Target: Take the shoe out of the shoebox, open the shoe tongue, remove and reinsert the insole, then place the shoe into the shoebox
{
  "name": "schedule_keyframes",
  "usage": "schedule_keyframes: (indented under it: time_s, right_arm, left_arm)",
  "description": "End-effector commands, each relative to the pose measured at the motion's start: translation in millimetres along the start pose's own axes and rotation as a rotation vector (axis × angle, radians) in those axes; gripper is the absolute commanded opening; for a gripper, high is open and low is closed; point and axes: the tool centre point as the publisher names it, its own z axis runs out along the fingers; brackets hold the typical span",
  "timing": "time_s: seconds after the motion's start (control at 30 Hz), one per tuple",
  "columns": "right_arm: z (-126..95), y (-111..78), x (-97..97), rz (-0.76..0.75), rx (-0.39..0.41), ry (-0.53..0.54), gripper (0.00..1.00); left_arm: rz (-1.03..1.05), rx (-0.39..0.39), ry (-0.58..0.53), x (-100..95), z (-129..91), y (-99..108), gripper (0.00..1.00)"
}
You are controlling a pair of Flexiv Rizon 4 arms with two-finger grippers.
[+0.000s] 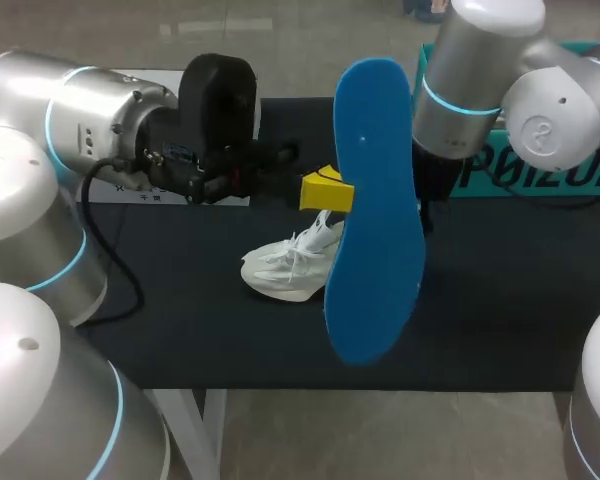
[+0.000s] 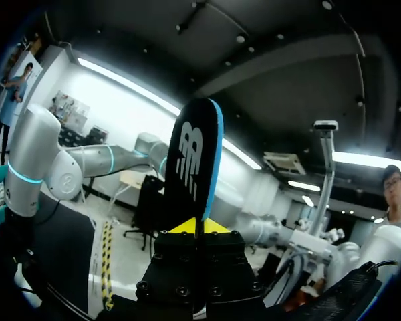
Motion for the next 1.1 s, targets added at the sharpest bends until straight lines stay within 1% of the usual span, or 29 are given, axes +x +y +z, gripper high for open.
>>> schedule_keyframes:
  time_s: [0.03, 0.2, 0.27, 0.33, 0.43, 0.57, 0.6, 1.1]
  right_arm:
    - [2.2, 2.9, 1.0, -0.010, 0.012, -0.006, 1.00]
    - [4.3, 4.4, -2.5, -0.036, 0.037, 0.000, 1.00]
    - [4.4, 4.6, -3.5, -0.039, 0.034, 0.003, 1.00]
    - [4.3, 5.1, -4.0, -0.043, 0.036, 0.005, 1.00]
    - [3.4, 7.1, -2.2, -0.047, 0.038, 0.008, 1.00]
    - [3.9, 4.5, 1.1, -0.053, 0.078, -0.005, 1.00]
    - [2.0, 3.7, 1.4, -0.042, 0.066, -0.031, 1.00]
    - [2.0, 3.7, 1.4, -0.042, 0.066, -0.031, 1.00]
  left_arm:
    - [0.000, 0.009, -0.012, 8.5, -4.1, 2.0, 0.00]
    - [0.011, 0.011, -0.009, 8.8, -5.1, 1.6, 0.00]
    - [0.010, 0.012, -0.005, 8.6, -5.2, 1.8, 0.00]
    - [0.008, 0.031, 0.006, 6.6, -5.3, 2.0, 0.00]
    - [0.008, 0.031, 0.006, 6.6, -5.3, 2.0, 0.00]
    - [0.008, 0.031, 0.006, 6.6, -5.3, 2.0, 0.00]
    - [0.008, 0.031, 0.006, 6.6, -5.3, 2.0, 0.00]
    - [0.008, 0.031, 0.006, 6.6, -5.3, 2.0, 0.00]
